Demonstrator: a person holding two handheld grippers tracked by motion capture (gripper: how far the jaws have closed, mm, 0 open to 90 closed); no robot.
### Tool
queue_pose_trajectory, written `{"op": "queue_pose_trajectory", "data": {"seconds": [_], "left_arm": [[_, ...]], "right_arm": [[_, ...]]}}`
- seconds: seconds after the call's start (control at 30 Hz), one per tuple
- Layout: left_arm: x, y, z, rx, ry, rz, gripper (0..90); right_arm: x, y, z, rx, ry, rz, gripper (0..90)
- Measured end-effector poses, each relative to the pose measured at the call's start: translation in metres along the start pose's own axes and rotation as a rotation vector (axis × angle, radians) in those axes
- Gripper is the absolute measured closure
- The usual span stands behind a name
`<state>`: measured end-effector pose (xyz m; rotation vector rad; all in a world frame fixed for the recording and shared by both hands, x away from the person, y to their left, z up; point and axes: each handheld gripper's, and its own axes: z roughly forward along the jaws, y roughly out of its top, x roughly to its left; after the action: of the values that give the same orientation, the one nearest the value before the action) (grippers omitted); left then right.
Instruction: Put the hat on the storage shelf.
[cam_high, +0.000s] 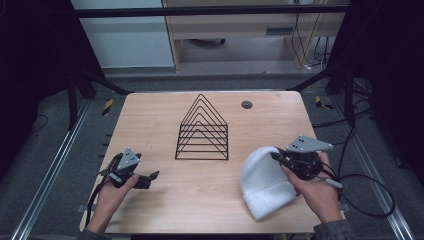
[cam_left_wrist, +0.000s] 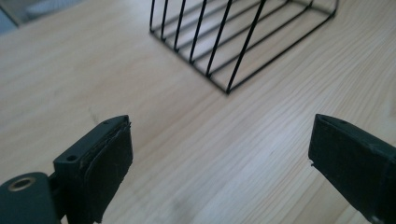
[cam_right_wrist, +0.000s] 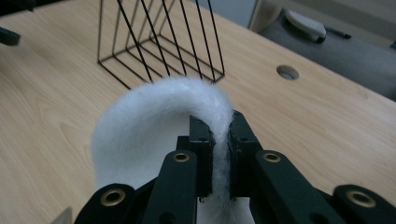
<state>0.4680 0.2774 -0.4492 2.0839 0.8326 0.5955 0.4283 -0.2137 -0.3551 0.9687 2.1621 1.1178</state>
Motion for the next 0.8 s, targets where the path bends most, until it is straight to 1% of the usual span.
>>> {"op": "queue_pose_trajectory", "data": {"seconds": [0.07, 0.1, 0.13, 0.17, 0.2, 0.23, 0.27, 0.3, 0.33, 0.37, 0.4, 0.43, 0.53, 0.57, 0.6, 0.63, 0.73, 0.77, 0.8], "left_arm": [[-0.005, 0.011, -0.002, -0.035, -0.018, 0.007, 5.6], [-0.008, 0.016, -0.004, -0.048, -0.025, 0.012, 5.6], [-0.009, 0.024, -0.005, -0.060, -0.037, 0.017, 5.4], [-0.010, 0.028, -0.007, -0.069, -0.045, 0.015, 4.9], [-0.011, 0.033, -0.008, -0.093, -0.053, 0.011, 4.9], [-0.011, 0.038, -0.010, -0.102, -0.058, 0.007, 4.8], [-0.011, 0.042, -0.011, -0.108, -0.053, 0.011, 4.8], [-0.010, 0.051, -0.015, -0.137, -0.006, 0.019, 4.9], [-0.008, 0.055, -0.017, -0.147, 0.007, 0.018, 5.2], [-0.007, 0.059, -0.019, -0.160, 0.006, 0.010, 5.2], [-0.007, 0.059, -0.019, -0.160, 0.006, 0.010, 5.2], [-0.004, 0.067, -0.023, -0.187, -0.008, -0.010, 5.2], [-0.003, 0.076, -0.027, -0.187, -0.010, 0.009, 5.1], [-0.004, 0.085, -0.031, -0.189, -0.024, 0.016, 5.0], [-0.004, 0.085, -0.031, -0.189, -0.024, 0.016, 5.0], [-0.004, 0.090, -0.032, -0.191, -0.036, 0.021, 5.0], [-0.005, 0.108, -0.033, -0.173, -0.054, 0.044, 4.9], [-0.005, 0.112, -0.032, -0.168, -0.063, 0.045, 4.9], [-0.005, 0.117, -0.031, -0.163, -0.069, 0.048, 5.0]], "right_arm": [[0.004, 0.005, -0.005, -0.033, 0.011, 0.009, 83.3], [0.006, 0.008, -0.007, -0.042, 0.013, 0.006, 83.4], [0.008, 0.011, -0.008, -0.051, 0.012, -0.002, 83.4], [0.011, 0.015, -0.008, -0.058, 0.011, -0.010, 83.4], [0.013, 0.021, -0.009, -0.070, 0.012, -0.018, 83.4], [0.013, 0.025, -0.009, -0.076, 0.011, -0.023, 83.4], [0.014, 0.028, -0.009, -0.081, 0.010, -0.023, 83.5], [0.014, 0.032, -0.009, -0.087, 0.011, -0.024, 83.4], [0.014, 0.036, -0.009, -0.094, 0.015, -0.028, 83.5], [0.014, 0.039, -0.009, -0.098, 0.013, -0.030, 83.4], [0.013, 0.043, -0.009, -0.103, 0.014, -0.032, 83.5], [0.012, 0.047, -0.008, -0.106, 0.013, -0.034, 83.4], [0.010, 0.054, -0.007, -0.117, 0.018, -0.028, 83.5], [0.009, 0.061, -0.007, -0.124, 0.016, -0.024, 83.5], [0.009, 0.061, -0.007, -0.124, 0.016, -0.024, 83.5], [0.008, 0.065, -0.008, -0.126, 0.012, -0.026, 83.5], [0.006, 0.077, -0.011, -0.136, -0.004, -0.021, 83.5], [0.005, 0.082, -0.013, -0.145, -0.015, -0.025, 83.4], [0.002, 0.090, -0.016, -0.153, -0.040, -0.034, 83.4]]}}
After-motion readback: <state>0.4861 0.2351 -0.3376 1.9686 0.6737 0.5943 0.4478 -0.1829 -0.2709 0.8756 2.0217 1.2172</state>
